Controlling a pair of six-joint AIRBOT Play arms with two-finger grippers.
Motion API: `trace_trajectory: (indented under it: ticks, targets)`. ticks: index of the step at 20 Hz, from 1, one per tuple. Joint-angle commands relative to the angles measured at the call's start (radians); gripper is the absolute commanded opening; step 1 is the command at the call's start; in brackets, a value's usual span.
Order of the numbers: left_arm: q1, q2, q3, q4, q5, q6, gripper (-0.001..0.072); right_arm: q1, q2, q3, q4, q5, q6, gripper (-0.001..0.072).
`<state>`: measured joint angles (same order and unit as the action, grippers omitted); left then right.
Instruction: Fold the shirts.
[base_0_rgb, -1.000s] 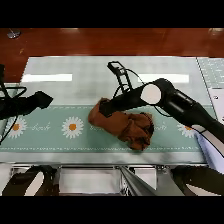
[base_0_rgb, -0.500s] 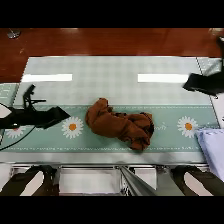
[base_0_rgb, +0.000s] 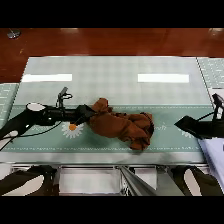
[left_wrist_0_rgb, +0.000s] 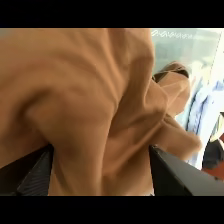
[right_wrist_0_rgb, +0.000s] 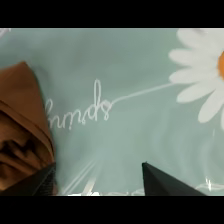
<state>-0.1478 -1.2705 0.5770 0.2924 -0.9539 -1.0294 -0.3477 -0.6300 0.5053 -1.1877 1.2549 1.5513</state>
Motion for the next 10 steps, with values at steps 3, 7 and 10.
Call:
trace_trajectory:
  ticks: [3,7,10]
  targets:
    - [-0.039,-0.186,0.156,-0.031,-0.115,0.06,0.0027,0.011,0.029,-0.111,0.083,0.023,-0.03,0.0618]
    - [-0.023,-0.2,0.23,0.003,-0.135,0.061,0.002,0.174,-0.011,-0.127,0.084,0.069,0.026,0.0618]
    - [0.001,-0.2,0.26,0.007,-0.151,0.061,0.002,0.348,-0.087,-0.127,0.159,-0.035,0.076,0.0618]
